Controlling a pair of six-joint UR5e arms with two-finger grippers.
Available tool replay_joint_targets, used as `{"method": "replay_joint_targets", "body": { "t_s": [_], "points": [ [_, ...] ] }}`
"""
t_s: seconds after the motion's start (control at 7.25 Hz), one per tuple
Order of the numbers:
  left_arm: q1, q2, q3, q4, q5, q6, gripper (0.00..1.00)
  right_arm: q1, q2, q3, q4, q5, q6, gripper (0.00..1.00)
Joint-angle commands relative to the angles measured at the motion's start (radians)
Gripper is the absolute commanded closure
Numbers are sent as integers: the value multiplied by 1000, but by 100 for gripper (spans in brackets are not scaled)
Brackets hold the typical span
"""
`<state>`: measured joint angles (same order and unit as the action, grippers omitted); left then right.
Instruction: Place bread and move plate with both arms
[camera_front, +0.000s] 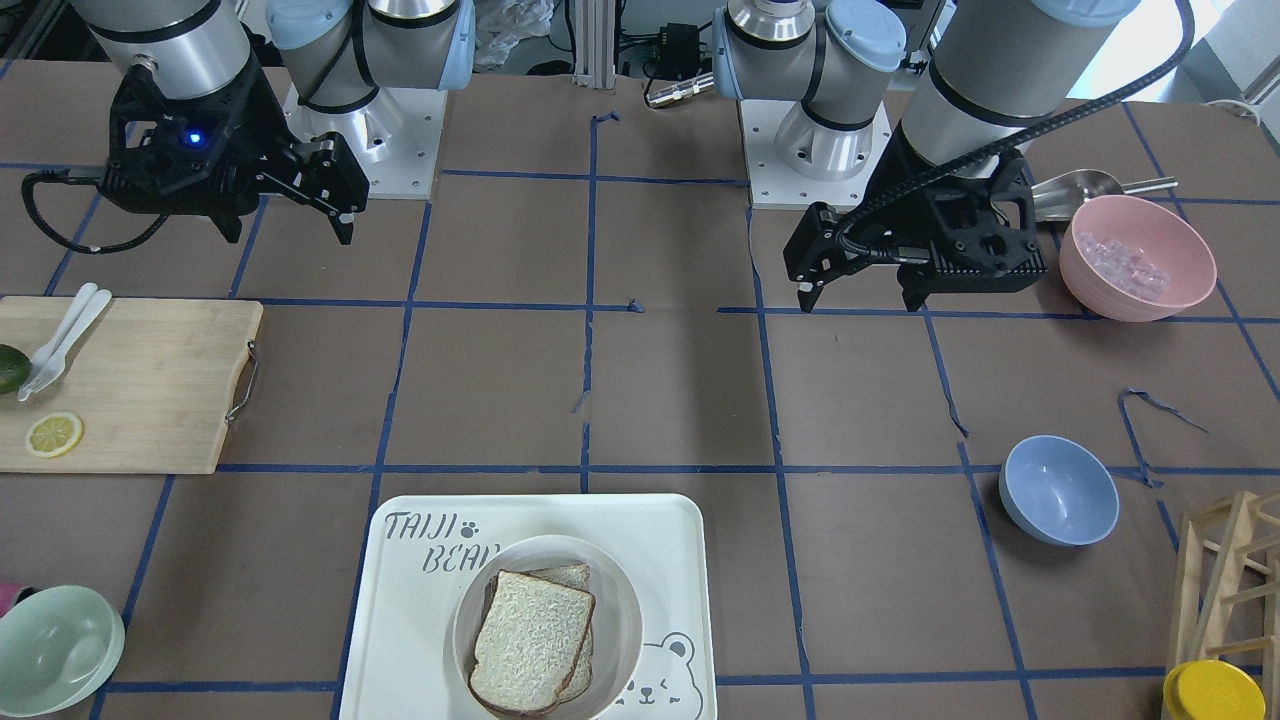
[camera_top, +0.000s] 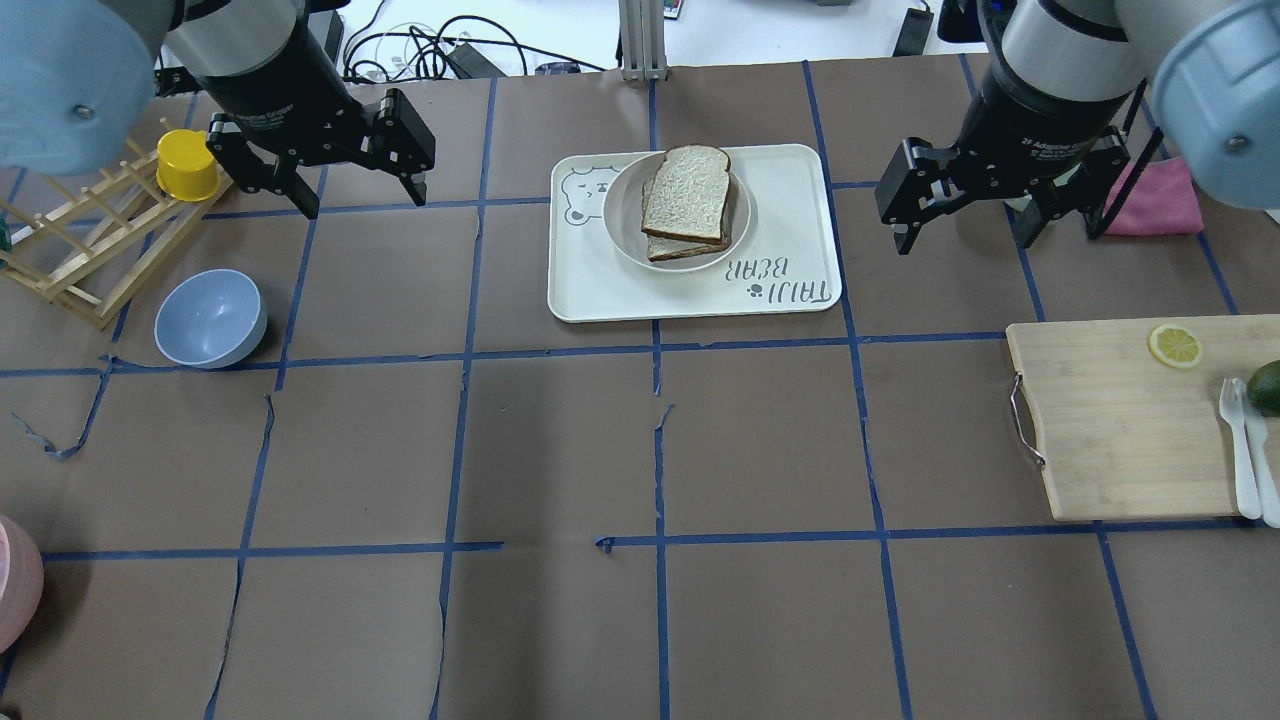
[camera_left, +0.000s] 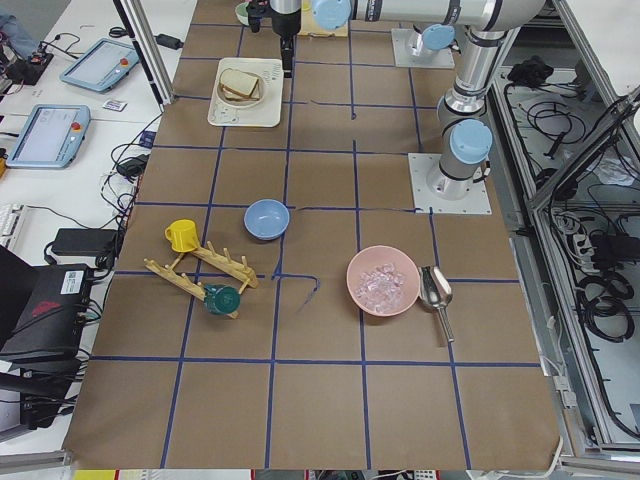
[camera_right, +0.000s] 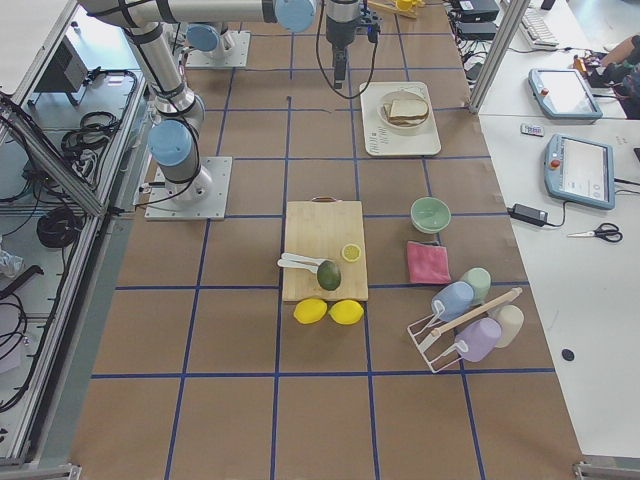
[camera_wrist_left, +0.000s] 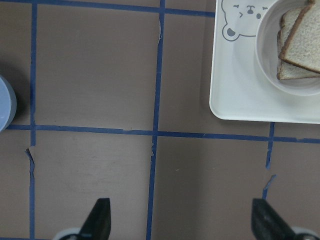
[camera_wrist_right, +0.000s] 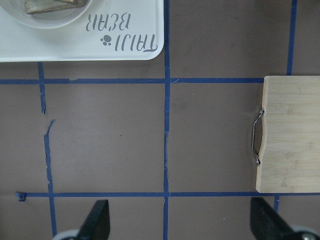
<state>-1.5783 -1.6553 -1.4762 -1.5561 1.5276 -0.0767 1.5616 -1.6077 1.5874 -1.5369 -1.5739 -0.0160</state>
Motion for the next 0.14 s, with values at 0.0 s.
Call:
{"method": "replay_joint_targets", "body": {
  "t_s": [0.0],
  "points": [
    [0,2,-1,-4,0,0,0,0,0,0,1,0,1,0]
  ]
}}
